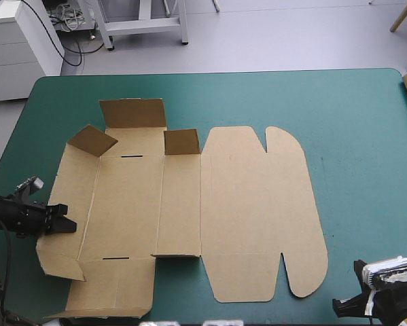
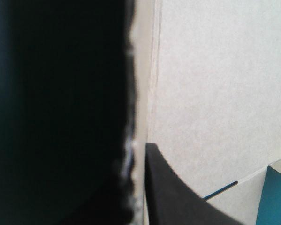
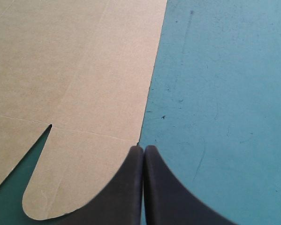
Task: Fold the box
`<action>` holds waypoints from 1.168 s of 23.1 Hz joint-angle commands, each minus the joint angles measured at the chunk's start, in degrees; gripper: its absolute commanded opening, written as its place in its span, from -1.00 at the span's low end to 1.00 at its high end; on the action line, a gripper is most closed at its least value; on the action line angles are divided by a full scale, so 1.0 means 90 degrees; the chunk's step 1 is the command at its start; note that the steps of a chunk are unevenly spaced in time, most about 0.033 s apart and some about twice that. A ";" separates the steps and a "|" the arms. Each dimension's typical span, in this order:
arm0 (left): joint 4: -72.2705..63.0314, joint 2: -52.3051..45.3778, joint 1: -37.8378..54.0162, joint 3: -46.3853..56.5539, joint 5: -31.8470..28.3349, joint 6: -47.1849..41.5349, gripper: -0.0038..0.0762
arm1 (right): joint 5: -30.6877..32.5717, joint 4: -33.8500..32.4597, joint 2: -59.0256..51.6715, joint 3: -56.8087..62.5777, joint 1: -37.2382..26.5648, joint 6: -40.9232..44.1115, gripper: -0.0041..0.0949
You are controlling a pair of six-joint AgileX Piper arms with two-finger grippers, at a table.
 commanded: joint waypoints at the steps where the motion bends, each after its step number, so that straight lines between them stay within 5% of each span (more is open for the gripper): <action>1: 0.0387 -0.0160 -0.0042 -0.0050 0.0361 -0.0057 -0.92 | -0.0432 0.0000 0.0119 -0.0155 0.0031 -0.0014 -0.96; 10: 0.0284 -0.0172 -0.0222 -0.0418 0.0361 -0.0073 -0.92 | -0.0432 0.0000 0.0119 -0.0155 0.0031 -0.0014 -0.96; 21: 0.1856 -0.0169 -0.2946 -0.3115 0.0279 -0.0632 -0.92 | -0.0432 0.0000 0.0119 -0.0155 0.0031 -0.0014 -0.96; 27: 0.3844 -0.0159 -0.4734 -0.4279 -0.0430 -0.0683 -0.92 | -0.0432 0.0000 0.0119 -0.0155 0.0031 -0.0014 -0.96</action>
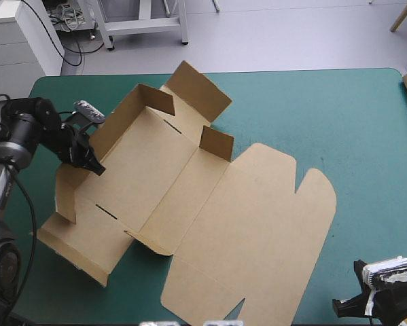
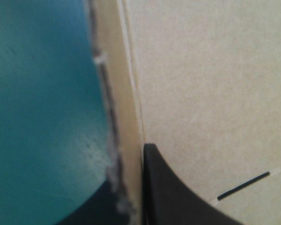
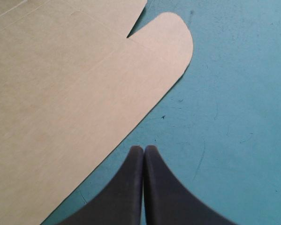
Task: Fold the box
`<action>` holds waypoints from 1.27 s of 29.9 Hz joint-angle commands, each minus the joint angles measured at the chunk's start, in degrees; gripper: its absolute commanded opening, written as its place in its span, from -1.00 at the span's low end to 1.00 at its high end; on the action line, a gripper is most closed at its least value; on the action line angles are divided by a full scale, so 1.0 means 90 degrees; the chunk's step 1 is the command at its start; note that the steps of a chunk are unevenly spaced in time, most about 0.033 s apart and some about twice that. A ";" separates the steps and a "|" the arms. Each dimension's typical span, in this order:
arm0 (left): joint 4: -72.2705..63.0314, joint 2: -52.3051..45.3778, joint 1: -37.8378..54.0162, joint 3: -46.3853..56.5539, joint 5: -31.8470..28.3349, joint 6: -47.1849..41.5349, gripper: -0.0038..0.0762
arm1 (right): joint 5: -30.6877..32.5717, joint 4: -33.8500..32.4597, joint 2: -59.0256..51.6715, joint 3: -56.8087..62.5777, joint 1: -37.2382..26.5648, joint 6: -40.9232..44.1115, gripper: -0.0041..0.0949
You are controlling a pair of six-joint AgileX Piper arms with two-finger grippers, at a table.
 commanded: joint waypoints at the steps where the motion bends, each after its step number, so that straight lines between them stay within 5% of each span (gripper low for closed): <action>1: 0.0852 -0.0239 -0.0817 -0.0523 -0.0547 0.0023 -0.92 | -0.0432 0.0000 0.0119 -0.0155 0.0031 -0.0014 -0.96; 9: 0.3048 -0.0044 -0.2792 -0.0579 -0.2577 -0.0680 -0.92 | -0.0432 0.0000 0.0119 -0.0155 0.0031 -0.0014 -0.96; 18: 0.4527 0.0275 -0.4489 -0.0579 -0.3649 -0.1127 -0.92 | -0.0432 0.0000 0.0119 -0.0155 0.0031 -0.0014 -0.96; 29: 0.6877 0.0275 -0.5759 -0.0351 -0.3723 -0.3272 -0.92 | -0.0432 0.0000 0.0119 -0.0155 0.0031 -0.0028 -0.96; 38: 1.0577 0.0275 -0.6674 0.0999 -0.2952 -0.6759 -0.92 | -0.0432 0.0001 0.0119 -0.0155 0.0031 -0.0036 -0.96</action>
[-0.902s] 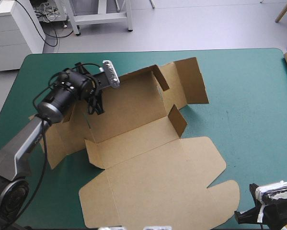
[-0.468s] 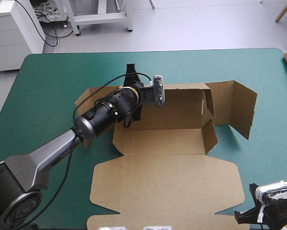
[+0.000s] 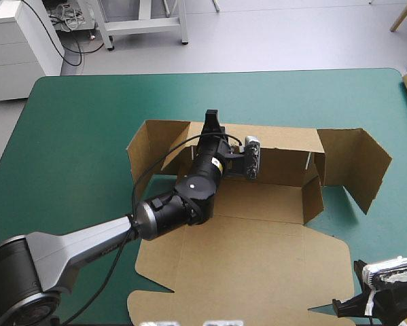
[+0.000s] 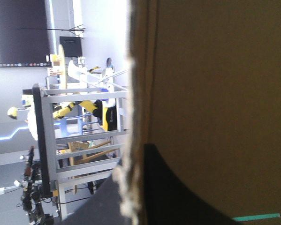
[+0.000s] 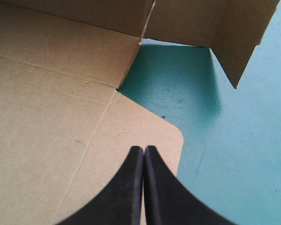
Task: Fold the box
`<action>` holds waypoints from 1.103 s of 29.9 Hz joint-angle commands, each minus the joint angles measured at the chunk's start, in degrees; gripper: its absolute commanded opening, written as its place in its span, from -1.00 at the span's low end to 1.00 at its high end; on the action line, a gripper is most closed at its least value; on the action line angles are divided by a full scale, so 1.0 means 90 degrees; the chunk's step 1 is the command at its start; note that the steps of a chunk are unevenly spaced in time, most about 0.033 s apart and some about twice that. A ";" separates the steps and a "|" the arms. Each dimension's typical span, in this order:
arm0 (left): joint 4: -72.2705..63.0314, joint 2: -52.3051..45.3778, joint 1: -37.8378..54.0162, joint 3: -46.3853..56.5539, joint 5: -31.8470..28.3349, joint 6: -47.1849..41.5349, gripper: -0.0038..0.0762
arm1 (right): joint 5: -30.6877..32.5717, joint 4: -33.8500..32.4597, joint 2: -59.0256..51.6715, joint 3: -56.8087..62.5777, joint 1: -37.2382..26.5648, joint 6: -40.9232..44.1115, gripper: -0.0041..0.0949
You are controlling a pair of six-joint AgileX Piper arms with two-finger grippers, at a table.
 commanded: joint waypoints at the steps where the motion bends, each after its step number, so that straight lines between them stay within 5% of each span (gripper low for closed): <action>1: 0.1431 -0.0287 -0.0356 0.0204 0.0562 -0.1384 -0.92 | -0.0432 0.0001 0.0119 -0.0155 0.0031 -0.0036 -0.96; 11: 0.2027 -0.0287 -0.0774 0.1011 0.1488 -0.2142 -0.92 | -0.0432 -0.0011 0.0119 -0.0155 0.0031 -0.0036 -0.96; 33: 0.1600 -0.0287 -0.0847 0.1074 0.1559 -0.2184 -0.92 | -0.0432 -0.0025 0.0119 -0.0155 0.0031 -0.0036 -0.85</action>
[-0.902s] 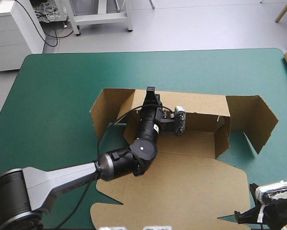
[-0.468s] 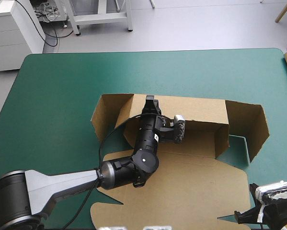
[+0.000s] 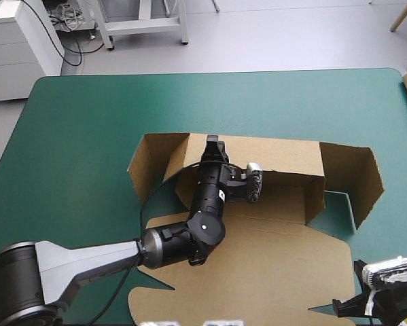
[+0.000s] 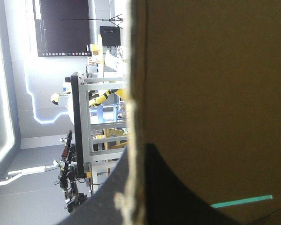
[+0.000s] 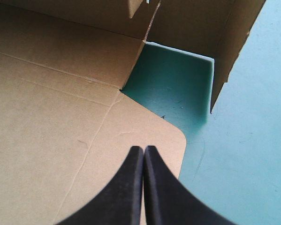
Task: Fold the box
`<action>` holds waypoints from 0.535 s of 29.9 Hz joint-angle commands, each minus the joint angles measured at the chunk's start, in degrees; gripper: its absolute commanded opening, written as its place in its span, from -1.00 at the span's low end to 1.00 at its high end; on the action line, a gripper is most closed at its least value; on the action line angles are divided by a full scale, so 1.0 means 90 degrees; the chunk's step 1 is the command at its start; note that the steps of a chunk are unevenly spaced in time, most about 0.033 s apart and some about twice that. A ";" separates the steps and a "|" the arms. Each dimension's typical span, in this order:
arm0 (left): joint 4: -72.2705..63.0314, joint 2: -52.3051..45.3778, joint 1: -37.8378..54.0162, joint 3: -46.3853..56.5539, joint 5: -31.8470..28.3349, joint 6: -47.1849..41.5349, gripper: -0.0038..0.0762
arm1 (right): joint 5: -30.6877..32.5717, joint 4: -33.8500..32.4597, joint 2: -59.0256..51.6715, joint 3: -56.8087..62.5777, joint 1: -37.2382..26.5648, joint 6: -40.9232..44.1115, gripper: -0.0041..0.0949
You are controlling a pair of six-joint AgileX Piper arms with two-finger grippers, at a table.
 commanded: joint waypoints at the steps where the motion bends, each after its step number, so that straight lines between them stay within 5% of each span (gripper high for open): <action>1: -0.0117 -0.0277 -0.0034 -0.0102 0.0267 -0.0094 -0.92 | -0.0432 -0.0023 0.0119 -0.0162 0.0031 -0.0036 -0.75; 9: -0.0117 -0.0277 -0.0034 -0.0102 0.0258 -0.0094 -0.92 | -0.0444 -0.0135 0.0119 -0.0162 0.0031 0.0108 0.70; 11: -0.0117 -0.0277 -0.0034 -0.0102 0.0258 -0.0094 -0.92 | -0.0444 -0.0119 0.0119 -0.0162 0.0031 0.0108 0.84; 16: -0.0117 -0.0277 -0.0034 -0.0102 0.0258 -0.0094 -0.92 | -0.0431 0.0271 0.0119 -0.0162 0.0031 0.0135 0.80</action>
